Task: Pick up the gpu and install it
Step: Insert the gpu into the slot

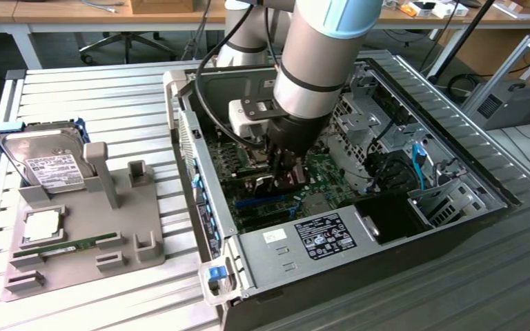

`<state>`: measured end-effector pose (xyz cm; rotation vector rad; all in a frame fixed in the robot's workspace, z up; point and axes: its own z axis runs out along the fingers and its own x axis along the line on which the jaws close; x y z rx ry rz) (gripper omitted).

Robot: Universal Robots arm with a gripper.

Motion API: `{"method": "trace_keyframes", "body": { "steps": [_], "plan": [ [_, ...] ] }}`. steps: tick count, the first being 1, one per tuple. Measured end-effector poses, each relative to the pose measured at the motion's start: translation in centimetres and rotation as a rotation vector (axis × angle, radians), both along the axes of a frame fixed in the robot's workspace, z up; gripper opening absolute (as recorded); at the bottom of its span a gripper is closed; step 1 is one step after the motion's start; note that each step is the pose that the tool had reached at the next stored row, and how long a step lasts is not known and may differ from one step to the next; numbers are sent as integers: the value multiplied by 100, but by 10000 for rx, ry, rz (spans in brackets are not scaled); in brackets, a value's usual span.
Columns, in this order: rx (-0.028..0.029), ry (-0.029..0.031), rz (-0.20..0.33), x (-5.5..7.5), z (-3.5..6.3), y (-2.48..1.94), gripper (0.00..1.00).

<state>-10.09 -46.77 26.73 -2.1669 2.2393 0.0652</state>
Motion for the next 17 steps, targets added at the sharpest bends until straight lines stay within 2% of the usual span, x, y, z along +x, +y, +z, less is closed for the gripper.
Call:
{"method": "trace_keyframes", "body": {
  "steps": [6,13,17],
  "plan": [
    [0,0,1,-4,-76,-1,27],
    [2,-1,1,-3,-77,0,27],
    [2,-1,1,-4,-40,0,27]
  ]
}}
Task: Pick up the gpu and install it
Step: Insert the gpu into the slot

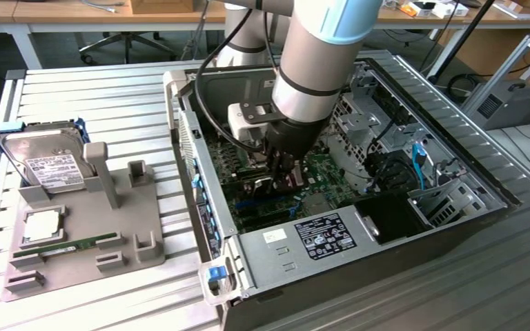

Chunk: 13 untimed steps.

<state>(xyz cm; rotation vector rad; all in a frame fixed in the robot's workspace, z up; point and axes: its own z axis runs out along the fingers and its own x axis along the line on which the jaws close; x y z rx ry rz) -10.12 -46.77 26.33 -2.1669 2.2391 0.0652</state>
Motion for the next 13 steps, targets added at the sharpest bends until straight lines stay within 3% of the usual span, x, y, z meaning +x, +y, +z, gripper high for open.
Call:
{"method": "trace_keyframes", "body": {
  "steps": [3,6,11,13],
  "plan": [
    [14,1,0,0,7,0,27],
    [97,1,-1,0,5,0,27],
    [107,1,1,-1,0,-1,27],
    [137,1,-1,-2,-2,-1,27]
  ]
}}
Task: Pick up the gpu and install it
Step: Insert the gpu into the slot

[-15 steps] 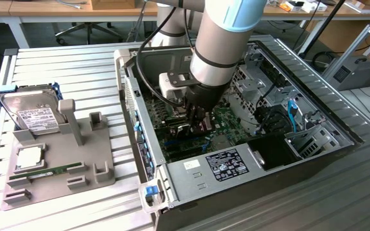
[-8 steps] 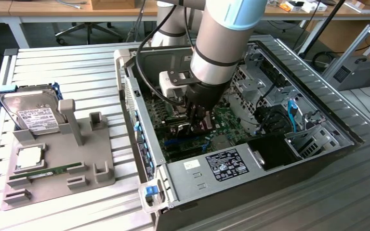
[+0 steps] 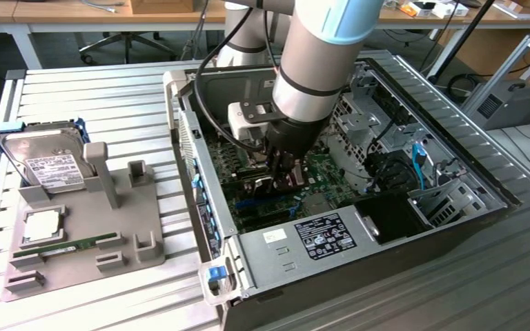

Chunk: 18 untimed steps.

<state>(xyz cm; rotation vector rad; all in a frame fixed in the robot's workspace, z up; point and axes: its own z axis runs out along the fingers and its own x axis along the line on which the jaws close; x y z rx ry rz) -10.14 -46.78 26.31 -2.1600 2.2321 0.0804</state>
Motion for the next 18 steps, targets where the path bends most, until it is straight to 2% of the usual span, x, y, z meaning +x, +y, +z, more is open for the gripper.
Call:
{"method": "trace_keyframes", "body": {
  "steps": [18],
  "plan": [
    [3,1,115,0,-23,0,27]
  ]
}}
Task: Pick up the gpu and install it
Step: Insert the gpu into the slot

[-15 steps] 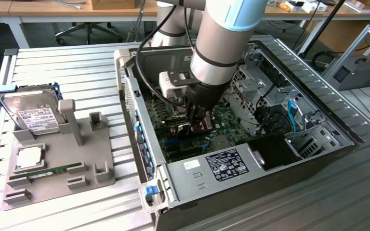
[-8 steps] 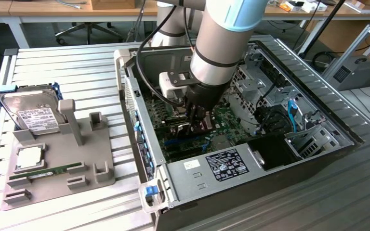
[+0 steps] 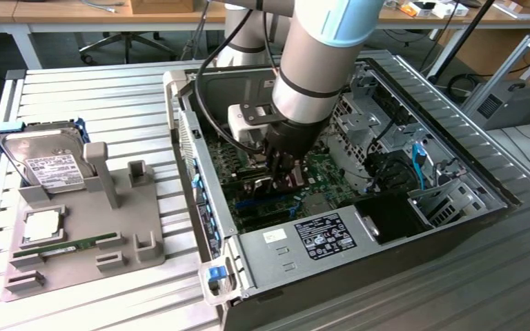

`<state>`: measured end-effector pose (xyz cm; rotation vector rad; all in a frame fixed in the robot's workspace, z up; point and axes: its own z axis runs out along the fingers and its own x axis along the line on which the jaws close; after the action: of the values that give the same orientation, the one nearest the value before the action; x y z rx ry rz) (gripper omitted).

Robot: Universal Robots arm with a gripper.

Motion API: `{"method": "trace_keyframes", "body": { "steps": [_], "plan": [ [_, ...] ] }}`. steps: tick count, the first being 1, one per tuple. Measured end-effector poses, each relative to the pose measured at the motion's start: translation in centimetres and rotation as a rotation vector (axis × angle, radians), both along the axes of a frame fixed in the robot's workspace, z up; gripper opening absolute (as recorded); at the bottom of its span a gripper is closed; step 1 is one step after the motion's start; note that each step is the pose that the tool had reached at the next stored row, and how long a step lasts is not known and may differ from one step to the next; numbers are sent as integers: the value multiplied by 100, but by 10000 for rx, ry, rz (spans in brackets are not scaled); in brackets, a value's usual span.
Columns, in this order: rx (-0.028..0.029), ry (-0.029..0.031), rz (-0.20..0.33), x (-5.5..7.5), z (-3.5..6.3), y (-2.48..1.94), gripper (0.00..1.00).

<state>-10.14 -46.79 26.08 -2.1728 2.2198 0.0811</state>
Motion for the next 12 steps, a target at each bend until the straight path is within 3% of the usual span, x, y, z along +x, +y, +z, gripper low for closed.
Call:
{"method": "trace_keyframes", "body": {
  "steps": [12],
  "plan": [
    [1,0,166,0,-12,0,27]
  ]
}}
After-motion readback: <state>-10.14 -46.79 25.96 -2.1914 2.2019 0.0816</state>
